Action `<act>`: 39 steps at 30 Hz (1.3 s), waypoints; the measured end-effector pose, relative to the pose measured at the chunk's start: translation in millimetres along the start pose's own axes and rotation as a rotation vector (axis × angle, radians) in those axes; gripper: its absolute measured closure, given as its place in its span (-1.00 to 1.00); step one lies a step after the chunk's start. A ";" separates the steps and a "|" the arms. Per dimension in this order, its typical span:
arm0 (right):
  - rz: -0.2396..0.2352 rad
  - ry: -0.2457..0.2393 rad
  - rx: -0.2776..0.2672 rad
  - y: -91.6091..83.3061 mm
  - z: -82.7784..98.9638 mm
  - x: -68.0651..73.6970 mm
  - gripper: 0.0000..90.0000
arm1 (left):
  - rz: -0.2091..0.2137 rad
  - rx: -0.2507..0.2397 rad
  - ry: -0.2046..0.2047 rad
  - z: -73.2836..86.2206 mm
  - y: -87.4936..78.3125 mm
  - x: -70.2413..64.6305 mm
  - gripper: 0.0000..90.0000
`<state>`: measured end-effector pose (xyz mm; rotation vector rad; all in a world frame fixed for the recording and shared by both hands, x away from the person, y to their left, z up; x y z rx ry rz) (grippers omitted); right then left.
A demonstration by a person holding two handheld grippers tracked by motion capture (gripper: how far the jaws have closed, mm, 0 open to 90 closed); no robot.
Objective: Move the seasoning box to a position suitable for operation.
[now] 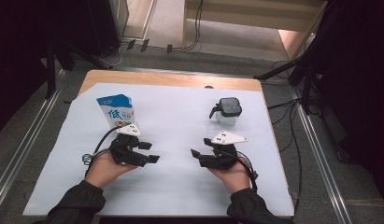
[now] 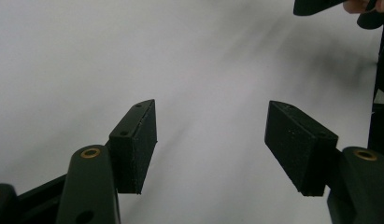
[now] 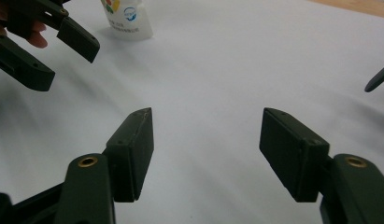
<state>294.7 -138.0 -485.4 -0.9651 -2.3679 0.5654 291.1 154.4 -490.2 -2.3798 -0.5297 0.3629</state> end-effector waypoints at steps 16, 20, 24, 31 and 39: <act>-0.036 0.021 0.007 -5.6 -4.3 -12.9 0.14 | -0.019 -0.015 0.031 -1.9 -5.0 0.8 -0.24; -0.033 0.049 0.001 -8.2 -4.7 -16.8 0.15 | -0.032 -0.001 0.047 -1.4 -7.9 1.8 -0.16; -0.021 0.073 -0.010 -11.0 -4.5 -23.7 0.19 | -0.039 0.002 0.045 -0.4 -10.0 5.4 -0.15; 0.017 0.099 -0.031 -16.1 -5.0 -30.9 0.06 | -0.055 -0.020 0.045 -0.5 -15.5 8.8 -0.16; 0.062 0.122 -0.056 -22.2 -5.8 -38.1 -0.09 | -0.056 -0.016 0.057 -1.8 -15.6 9.2 -0.17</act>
Point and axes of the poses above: each handheld gripper's, and its own axes: y roughly forward along the jaws, z roughly out of its underside, x roughly to its left, the point moved 2 cm from there along y, roughly forward along the jaws, and after that the axes turned 13 degrees about y, right-handed, at the moved point
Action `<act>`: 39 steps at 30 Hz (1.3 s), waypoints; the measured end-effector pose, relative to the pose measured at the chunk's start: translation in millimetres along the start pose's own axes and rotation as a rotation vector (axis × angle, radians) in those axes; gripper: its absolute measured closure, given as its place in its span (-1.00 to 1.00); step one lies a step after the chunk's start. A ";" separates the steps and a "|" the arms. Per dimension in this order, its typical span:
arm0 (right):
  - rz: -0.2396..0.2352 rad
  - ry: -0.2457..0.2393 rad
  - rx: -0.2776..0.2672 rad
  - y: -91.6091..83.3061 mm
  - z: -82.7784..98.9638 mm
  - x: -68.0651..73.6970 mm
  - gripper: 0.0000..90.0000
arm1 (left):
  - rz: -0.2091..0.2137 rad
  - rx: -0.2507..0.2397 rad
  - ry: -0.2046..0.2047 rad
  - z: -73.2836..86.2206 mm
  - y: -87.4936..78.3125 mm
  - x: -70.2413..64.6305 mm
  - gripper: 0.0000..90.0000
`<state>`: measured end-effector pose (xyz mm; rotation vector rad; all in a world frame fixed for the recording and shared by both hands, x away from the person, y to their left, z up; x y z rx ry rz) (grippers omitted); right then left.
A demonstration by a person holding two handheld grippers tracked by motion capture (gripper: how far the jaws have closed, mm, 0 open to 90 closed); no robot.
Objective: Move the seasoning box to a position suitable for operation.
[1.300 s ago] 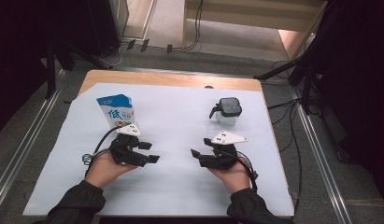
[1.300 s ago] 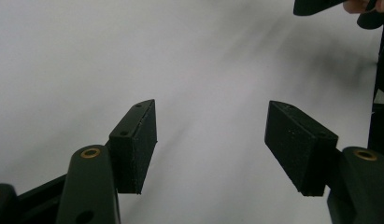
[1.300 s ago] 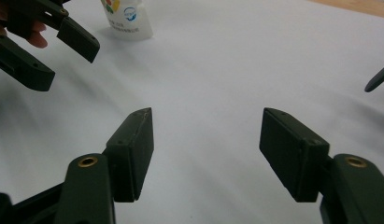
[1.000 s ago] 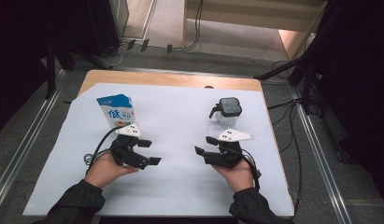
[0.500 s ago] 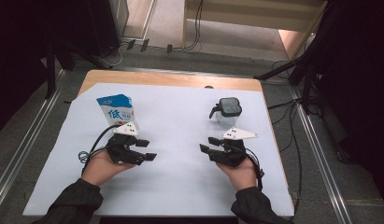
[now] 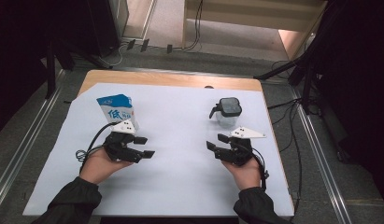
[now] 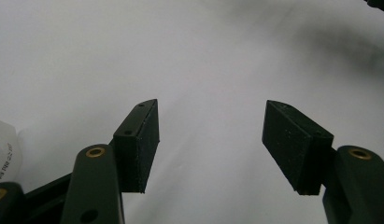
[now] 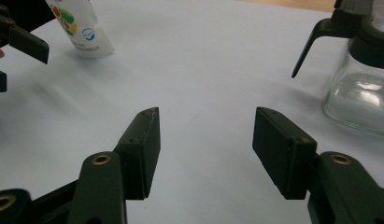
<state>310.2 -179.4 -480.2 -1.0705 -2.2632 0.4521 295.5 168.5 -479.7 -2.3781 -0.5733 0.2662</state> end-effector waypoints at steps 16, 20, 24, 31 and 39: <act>0.075 0.049 -0.026 -1.9 -2.4 -7.7 -0.67 | 0.010 -0.016 -0.008 -0.2 -2.4 4.5 -0.20; 0.102 0.056 -0.045 -3.1 -5.5 -10.6 -0.68 | 0.006 -0.021 -0.006 -1.1 -4.1 4.7 -0.20; 0.098 0.106 -0.077 -2.2 -11.7 -20.8 -0.72 | 0.005 -0.023 -0.002 -0.9 -5.8 5.1 -0.20; 0.135 0.110 -0.071 7.5 -20.4 -37.1 -0.66 | -0.002 -0.013 -0.017 0.2 -7.2 4.3 -0.21; 0.185 0.114 -0.059 23.1 -28.7 -48.8 -0.67 | -0.009 -0.019 -0.022 2.0 -12.9 3.0 -0.26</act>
Point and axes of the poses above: each handheld gripper's, and its own axes: y roughly forward along the jaws, z roughly out of its underside, x roughly to its left, the point moved 2 cm from there along y, roughly forward along the jaws, and after that the axes turned 13 degrees about y, right-handed, at the moved point
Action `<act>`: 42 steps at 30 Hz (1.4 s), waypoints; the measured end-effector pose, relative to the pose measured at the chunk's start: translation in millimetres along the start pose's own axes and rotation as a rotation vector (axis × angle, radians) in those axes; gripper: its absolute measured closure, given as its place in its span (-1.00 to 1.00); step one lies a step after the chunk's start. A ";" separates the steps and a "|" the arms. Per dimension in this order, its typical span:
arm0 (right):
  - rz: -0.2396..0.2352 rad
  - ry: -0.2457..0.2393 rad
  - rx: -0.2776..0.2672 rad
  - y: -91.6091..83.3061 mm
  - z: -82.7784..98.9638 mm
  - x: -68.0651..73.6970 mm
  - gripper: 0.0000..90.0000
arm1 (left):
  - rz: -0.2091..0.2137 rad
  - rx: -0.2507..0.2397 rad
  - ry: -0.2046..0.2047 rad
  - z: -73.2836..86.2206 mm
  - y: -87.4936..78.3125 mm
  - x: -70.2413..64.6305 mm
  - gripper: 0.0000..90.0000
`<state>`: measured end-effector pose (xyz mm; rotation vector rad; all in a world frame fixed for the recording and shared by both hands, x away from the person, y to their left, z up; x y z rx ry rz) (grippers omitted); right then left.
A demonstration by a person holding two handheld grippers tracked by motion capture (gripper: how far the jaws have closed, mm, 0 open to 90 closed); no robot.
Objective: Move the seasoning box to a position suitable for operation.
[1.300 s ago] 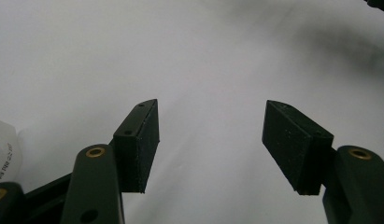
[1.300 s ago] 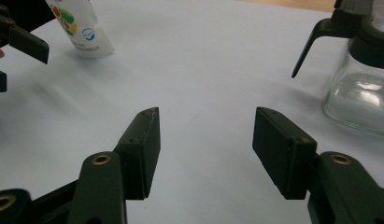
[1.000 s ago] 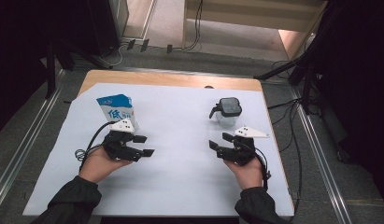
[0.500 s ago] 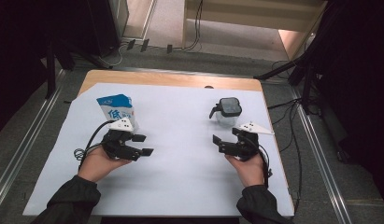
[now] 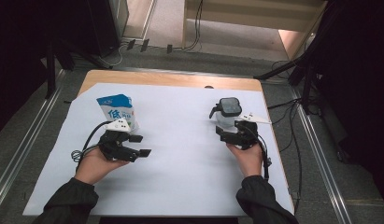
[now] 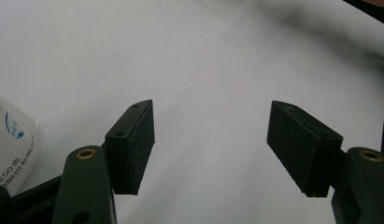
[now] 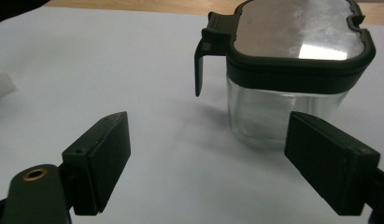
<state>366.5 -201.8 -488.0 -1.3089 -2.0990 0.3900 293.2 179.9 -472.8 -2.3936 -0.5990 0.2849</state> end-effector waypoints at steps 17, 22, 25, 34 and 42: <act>0.066 0.024 0.016 27.2 -15.0 -25.2 -0.94 | -0.025 -0.005 -0.007 7.2 -9.6 -3.0 -0.27; 0.097 0.024 0.011 35.6 -18.4 -30.5 -0.94 | -0.040 -0.003 -0.013 9.9 -11.3 -4.6 -0.27; 0.110 0.028 0.008 39.5 -19.2 -32.7 -0.93 | -0.042 -0.003 -0.012 10.6 -12.3 -4.7 -0.27; 0.148 0.054 0.004 55.8 -22.1 -39.3 -0.93 | -0.052 0.000 -0.022 15.1 -17.0 -6.8 -0.27; 0.159 0.056 -0.007 71.4 -25.5 -38.3 -0.88 | -0.072 -0.011 -0.045 20.4 -21.8 -9.5 -0.27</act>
Point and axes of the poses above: each handheld gripper's, and its own axes: y roughly forward along the jaws, z roughly out of its underside, x roughly to its left, the point moved 2 cm from there along y, roughly forward along the jaws, and after that the axes turned 13 degrees about y, right-handed, at the moved point
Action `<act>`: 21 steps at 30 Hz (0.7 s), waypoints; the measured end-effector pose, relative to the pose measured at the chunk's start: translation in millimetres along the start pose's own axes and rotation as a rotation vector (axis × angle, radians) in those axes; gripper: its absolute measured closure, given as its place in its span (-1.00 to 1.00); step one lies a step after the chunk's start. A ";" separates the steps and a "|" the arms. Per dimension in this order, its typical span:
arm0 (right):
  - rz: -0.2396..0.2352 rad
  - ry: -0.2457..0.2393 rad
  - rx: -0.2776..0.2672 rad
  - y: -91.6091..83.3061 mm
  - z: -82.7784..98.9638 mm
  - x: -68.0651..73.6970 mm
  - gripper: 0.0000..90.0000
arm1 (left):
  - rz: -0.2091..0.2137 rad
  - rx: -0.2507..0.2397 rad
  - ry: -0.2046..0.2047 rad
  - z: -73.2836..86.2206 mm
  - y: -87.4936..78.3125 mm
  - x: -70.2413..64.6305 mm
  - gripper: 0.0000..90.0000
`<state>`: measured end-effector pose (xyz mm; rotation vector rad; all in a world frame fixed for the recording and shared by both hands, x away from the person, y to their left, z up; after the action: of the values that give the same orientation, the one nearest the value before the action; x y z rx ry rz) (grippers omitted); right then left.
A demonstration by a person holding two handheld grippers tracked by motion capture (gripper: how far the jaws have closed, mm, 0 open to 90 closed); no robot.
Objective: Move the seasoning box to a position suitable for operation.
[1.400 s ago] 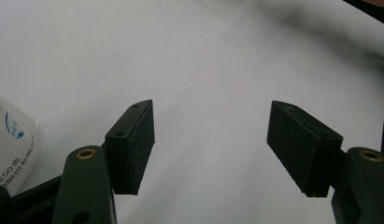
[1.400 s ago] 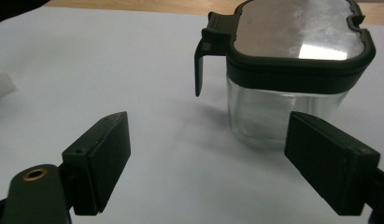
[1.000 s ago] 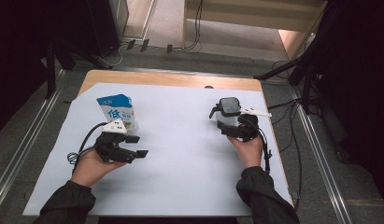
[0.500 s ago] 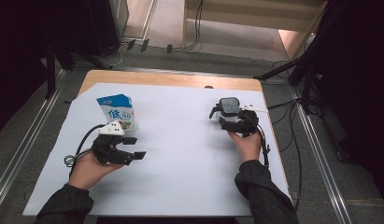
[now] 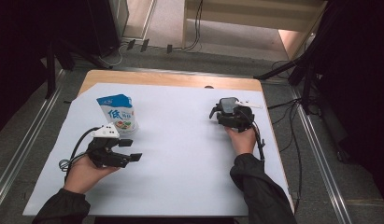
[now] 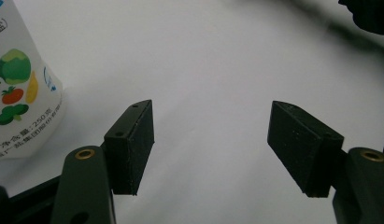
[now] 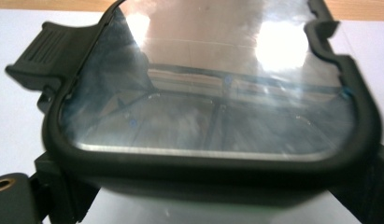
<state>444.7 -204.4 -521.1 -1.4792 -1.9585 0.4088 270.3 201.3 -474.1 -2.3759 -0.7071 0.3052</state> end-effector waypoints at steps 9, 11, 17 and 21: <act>0.009 0.001 -0.020 6.5 -3.1 3.5 -0.77 | -0.007 0.001 -0.014 5.3 -6.0 0.0 -0.27; 0.012 -0.006 -0.025 6.5 -3.2 3.7 -0.76 | -0.015 -0.001 -0.018 5.8 -6.8 -0.1 -0.27; 0.022 -0.069 -0.041 4.3 -3.9 5.8 -0.68 | -0.017 0.000 -0.016 6.3 -8.0 1.1 -0.27; 0.019 -0.066 -0.047 1.3 -5.7 5.0 -0.65 | -0.020 0.003 -0.008 5.4 -6.8 1.1 -0.27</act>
<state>448.6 -200.1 -516.1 -1.5324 -2.0203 0.4276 266.4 209.1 -474.0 -2.3646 -0.7326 0.3070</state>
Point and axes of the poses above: each handheld gripper's, and its own axes: y roughly forward along the jaws, z roughly out of its underside, x roughly to its left, the point moved 2 cm from there along y, roughly forward along the jaws, and after that the axes turned 13 degrees about y, right-handed, at the moved point
